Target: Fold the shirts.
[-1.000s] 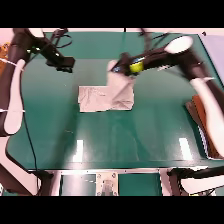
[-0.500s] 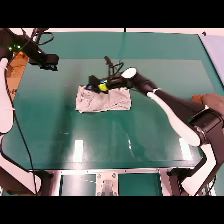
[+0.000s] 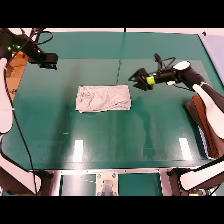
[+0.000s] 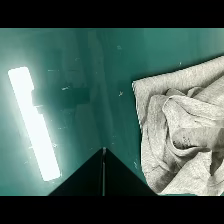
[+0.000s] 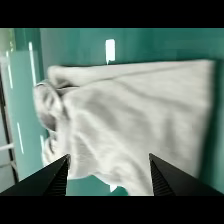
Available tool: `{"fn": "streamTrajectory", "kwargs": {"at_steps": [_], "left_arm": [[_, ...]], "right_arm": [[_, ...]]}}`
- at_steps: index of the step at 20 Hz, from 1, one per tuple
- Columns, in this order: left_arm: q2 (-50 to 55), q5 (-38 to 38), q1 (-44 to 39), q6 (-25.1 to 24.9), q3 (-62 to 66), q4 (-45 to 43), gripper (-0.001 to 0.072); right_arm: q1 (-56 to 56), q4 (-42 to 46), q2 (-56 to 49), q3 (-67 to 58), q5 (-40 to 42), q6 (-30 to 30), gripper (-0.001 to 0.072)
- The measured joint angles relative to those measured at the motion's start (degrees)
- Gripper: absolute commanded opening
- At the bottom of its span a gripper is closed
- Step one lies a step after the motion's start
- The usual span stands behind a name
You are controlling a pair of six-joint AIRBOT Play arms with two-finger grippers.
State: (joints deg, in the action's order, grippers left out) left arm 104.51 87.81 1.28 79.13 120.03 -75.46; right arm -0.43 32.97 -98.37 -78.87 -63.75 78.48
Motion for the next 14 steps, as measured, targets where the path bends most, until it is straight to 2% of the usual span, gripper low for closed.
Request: {"fn": "streamTrajectory", "kwargs": {"at_steps": [5,9,10,11,12,14], "left_arm": [[-0.02,-0.13,0.0,0.17,0.0,0.26,0.0023],[-0.02,-0.17,0.0,0.28,-0.68,0.5,0.0023],[-0.02,-0.15,0.0,0.31,-1.2,0.59,0.0023],[-0.02,-0.15,-0.02,0.31,-1.81,0.68,0.0023],[-0.02,-0.13,0.0,0.31,-2.36,0.7,0.0023],[-0.02,-0.11,0.0,0.31,-2.97,0.72,0.0023]], "right_arm": [[-0.81,0.39,-3.19,5.62,2.62,-2.08,0.0553],[4.24,-7.15,-7.39,6.6,4.39,-6.58,0.0552],[5.46,-8.79,-8.11,6.6,4.9,-7.63,0.0518],[6.49,-10.01,-8.7,6.4,5.51,-8.63,0.0206],[7.45,-10.36,-9.29,5.97,6.16,-9.33,0.0023],[8.63,-11.74,-9.77,3.85,5.84,-10.21,0.0008]]}}
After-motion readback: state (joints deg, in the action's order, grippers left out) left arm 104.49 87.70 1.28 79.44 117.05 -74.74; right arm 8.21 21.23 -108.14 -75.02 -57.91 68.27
